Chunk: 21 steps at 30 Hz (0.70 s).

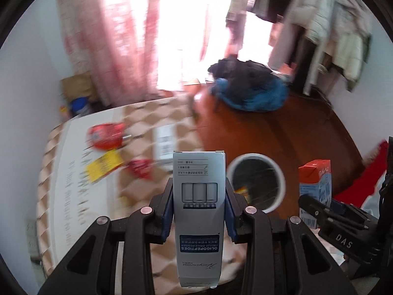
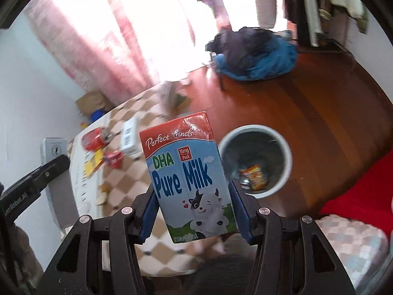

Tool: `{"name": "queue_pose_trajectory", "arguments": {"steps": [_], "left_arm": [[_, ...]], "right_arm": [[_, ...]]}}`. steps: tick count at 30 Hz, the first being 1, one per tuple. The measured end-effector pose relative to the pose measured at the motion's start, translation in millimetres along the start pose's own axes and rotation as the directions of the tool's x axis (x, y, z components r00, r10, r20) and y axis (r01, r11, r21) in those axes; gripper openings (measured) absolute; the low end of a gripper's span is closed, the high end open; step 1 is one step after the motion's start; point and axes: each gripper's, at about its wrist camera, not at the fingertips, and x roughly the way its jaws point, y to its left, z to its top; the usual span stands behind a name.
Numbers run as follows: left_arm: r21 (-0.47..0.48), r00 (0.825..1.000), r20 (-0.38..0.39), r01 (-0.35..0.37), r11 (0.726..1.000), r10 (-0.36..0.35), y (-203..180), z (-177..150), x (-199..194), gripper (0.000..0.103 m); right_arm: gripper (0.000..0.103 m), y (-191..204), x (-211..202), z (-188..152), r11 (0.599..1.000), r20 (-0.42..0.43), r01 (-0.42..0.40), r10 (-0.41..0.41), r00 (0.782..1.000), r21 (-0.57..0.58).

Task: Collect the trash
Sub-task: 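Lift and carry the white box and milk carton with both tools to the bin, then open both tools to drop the white box and milk carton into the bin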

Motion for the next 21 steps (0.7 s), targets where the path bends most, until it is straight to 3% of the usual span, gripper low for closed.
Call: {"name": "queue_pose_trajectory", "arguments": {"steps": [5,11,15,18,21], "left_arm": [[0.044,0.988,-0.102,0.124,0.991,-0.119,-70.9,24.4,71.0,0.031],[0.032,0.934,-0.291,0.224,0.974,-0.205,-124.8,43.0,182.8,0.032],[0.015,0.897,-0.396,0.219,0.976,-0.195,-142.0,48.2,253.8,0.032],[0.015,0.866,-0.476,0.186,0.982,-0.157,-149.0,49.0,305.6,0.041],[0.012,0.852,-0.509,0.15,0.989,-0.123,-150.2,46.6,330.7,0.062]], "right_arm": [[0.057,-85.9,20.2,18.9,0.993,-0.035,0.063,-0.06,0.998,0.101],[0.057,-160.6,97.6,30.5,0.979,-0.164,0.097,-0.068,0.984,0.177],[0.057,-188.4,150.8,35.2,0.975,-0.243,0.119,-0.071,0.967,0.188],[0.057,-205.4,193.2,39.5,0.971,-0.292,0.136,-0.075,0.953,0.194],[0.058,-213.1,224.6,44.9,0.973,-0.325,0.145,-0.08,0.942,0.18]]}}
